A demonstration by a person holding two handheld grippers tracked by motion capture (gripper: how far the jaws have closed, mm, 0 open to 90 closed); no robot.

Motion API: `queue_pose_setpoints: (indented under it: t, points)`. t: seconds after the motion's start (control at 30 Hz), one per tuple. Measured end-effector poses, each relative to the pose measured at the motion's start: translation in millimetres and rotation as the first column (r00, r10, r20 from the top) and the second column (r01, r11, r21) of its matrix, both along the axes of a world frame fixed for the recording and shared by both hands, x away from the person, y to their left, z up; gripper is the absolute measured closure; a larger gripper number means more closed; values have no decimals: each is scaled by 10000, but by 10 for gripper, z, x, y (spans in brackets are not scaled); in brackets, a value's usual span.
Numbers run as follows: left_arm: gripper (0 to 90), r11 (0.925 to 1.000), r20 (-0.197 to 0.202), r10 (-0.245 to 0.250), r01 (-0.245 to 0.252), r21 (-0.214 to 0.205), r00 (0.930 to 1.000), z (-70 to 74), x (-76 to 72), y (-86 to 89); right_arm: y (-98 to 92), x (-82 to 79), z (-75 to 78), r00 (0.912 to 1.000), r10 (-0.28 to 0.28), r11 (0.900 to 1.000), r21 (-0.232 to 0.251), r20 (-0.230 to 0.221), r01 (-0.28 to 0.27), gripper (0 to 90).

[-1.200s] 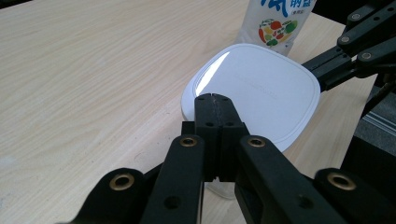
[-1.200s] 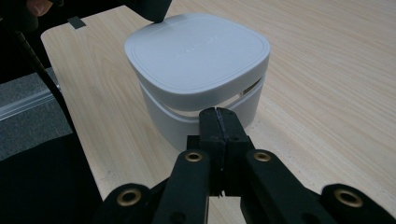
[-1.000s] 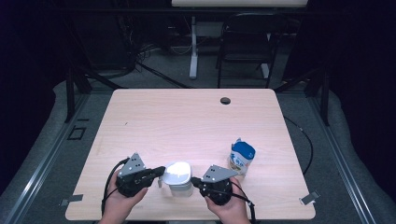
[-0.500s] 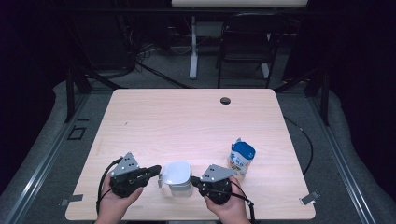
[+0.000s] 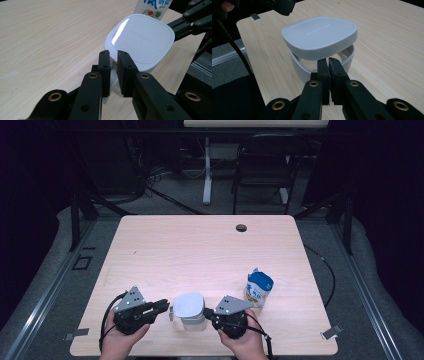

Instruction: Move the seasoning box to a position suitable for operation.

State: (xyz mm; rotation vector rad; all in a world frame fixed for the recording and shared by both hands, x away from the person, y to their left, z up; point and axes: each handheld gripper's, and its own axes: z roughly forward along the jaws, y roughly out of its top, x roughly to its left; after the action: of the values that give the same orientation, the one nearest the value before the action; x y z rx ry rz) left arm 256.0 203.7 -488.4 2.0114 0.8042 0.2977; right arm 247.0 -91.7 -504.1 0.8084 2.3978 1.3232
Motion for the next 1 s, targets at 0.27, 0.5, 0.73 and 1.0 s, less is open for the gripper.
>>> queue_pose_setpoints:
  t: [0.27, 0.5, 0.73, 1.0]
  points:
    - [785, 9992, -281, 383, -386, -111, 9989, -71, 1, 142, 11, -6, 14, 10000, -7, 10000, 9, 53, 6, 875]
    - [762, 9979, -269, 620, -624, -145, 9977, -74, -7, 201, 28, -13, 36, 9999, 43, 10000, 74, 123, -44, 874]
    - [738, 9978, -349, 660, -662, -40, 9972, -87, -5, 220, 37, -10, 41, 9999, 46, 9999, 114, 136, -48, 868]
    - [715, 9971, -322, 751, -754, -72, 9967, -91, -8, 236, 46, -5, 53, 9998, 66, 9999, 101, 165, -68, 867]
